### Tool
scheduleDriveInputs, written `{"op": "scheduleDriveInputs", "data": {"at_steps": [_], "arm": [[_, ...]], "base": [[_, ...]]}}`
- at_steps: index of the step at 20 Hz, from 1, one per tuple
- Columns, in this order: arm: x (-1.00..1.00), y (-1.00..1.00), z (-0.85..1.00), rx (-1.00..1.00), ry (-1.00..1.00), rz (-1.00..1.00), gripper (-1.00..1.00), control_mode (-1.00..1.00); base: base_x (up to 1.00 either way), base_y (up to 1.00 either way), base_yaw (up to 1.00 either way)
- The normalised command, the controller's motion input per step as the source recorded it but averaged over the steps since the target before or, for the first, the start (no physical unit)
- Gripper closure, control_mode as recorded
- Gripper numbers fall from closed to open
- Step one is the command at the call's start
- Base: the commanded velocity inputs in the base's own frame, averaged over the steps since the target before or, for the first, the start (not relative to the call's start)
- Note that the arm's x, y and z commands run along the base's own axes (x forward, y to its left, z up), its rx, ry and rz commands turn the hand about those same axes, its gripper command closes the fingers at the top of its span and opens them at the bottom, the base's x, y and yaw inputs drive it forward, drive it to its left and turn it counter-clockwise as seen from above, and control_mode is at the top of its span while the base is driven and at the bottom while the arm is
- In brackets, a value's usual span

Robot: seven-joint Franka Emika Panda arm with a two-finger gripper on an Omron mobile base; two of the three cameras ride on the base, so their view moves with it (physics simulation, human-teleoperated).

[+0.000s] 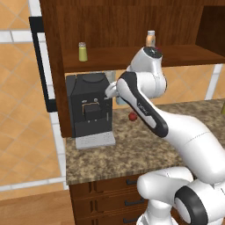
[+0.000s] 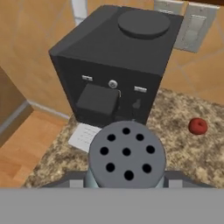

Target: Put the shaker and condiment bottle from the counter next to their counterparts in the cabinet.

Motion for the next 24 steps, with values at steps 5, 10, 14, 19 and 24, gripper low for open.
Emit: {"op": "scheduleDriveInputs", "data": {"at_steps": [5,10,14,19,24], "arm": [[0.0,0.0,0.64,-0.08,-0.05,0.15,1.0,-1.0],[0.0,0.0,0.56,-0.18,-0.2,0.15,1.0,-1.0],[-0.01,0.09,0.24,-0.22,-0.29,0.15,1.0,-1.0],[0.0,0.03,0.0,-0.31,-0.41,0.14,1.0,-1.0],[0.0,0.01,0.0,-0.21,-0.32,0.12,1.0,-1.0]], "base": [[0.0,0.0,0.0],[0.0,0.0,0.0],[0.0,0.0,0.0],[0.0,0.0,0.0],[0.0,0.0,0.0]]}}
